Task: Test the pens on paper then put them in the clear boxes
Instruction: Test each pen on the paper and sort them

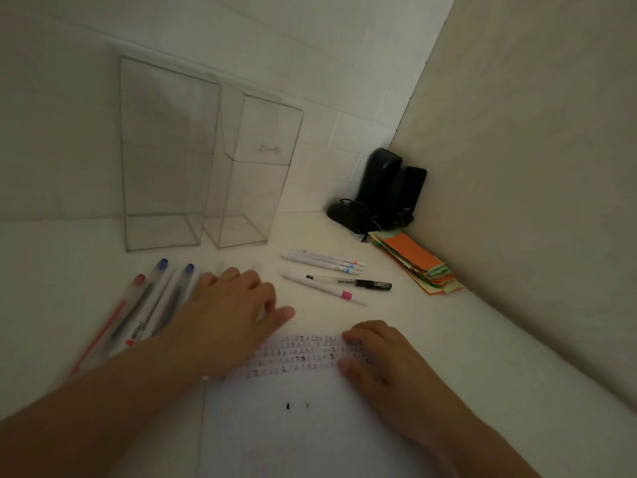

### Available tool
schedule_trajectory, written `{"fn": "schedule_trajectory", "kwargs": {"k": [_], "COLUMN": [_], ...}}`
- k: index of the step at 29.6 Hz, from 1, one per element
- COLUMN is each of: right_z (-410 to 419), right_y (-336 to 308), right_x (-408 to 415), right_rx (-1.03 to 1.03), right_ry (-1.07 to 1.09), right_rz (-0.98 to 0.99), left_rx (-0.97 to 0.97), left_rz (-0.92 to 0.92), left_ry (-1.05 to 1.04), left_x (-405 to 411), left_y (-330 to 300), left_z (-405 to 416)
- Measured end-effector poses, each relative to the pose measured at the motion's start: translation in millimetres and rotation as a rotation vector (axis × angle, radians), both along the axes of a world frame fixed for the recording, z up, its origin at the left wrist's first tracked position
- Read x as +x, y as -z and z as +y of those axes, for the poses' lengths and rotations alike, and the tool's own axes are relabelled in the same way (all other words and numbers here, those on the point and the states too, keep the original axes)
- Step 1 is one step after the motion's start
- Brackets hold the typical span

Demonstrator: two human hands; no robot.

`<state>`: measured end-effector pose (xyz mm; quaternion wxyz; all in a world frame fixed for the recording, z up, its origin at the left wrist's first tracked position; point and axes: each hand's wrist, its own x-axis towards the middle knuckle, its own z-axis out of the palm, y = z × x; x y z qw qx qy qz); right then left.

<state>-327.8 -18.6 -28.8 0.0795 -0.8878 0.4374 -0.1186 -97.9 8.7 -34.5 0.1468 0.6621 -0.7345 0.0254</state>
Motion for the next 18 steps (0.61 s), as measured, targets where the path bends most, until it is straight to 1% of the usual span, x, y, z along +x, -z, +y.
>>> {"fn": "schedule_trajectory", "kwargs": {"k": [2, 4, 7, 9, 10, 12, 14, 15, 16, 18], "right_z": [-0.3, -3.1, -11.6, -20.1, -26.2, -41.1, -55.2, -60.5, -64.0, -65.4], "right_y": [-3.4, -10.4, -25.3, -33.3, -33.8, -28.9, -19.5, -15.3, -12.5, -15.0], "right_x": [-1.9, -2.1, 4.1, 14.5, 20.2, 31.8, 42.1, 45.7, 48.1, 48.2], "right_rx": [0.000, 0.022, 0.060, -0.008, -0.069, -0.204, -0.316, -0.362, -0.399, -0.440], "right_ry": [-0.004, 0.017, 0.043, 0.077, 0.094, 0.111, 0.103, 0.083, 0.056, 0.015], "right_rz": [0.039, 0.092, 0.185, 0.191, 0.202, 0.258, 0.345, 0.389, 0.422, 0.448], "left_rx": [-0.035, -0.012, -0.013, -0.042, -0.060, -0.145, -0.209, -0.206, -0.142, -0.039], "left_rz": [-0.061, -0.080, -0.100, -0.133, -0.119, -0.037, 0.071, 0.101, 0.091, 0.081], "left_ry": [-0.149, -0.225, -0.233, -0.234, -0.216, -0.094, 0.156, 0.277, 0.376, 0.480], "left_x": [2.0, 2.5, 0.8, 0.5, -0.5, -3.3, -7.7, -8.7, -10.3, -15.7], "left_y": [-4.3, -5.8, -8.2, -8.8, -8.4, -7.0, -9.1, -10.5, -12.2, -10.1], "left_z": [-0.8, -0.2, 1.3, 1.0, 0.6, 0.8, 1.1, 1.4, 2.1, 3.8]}}
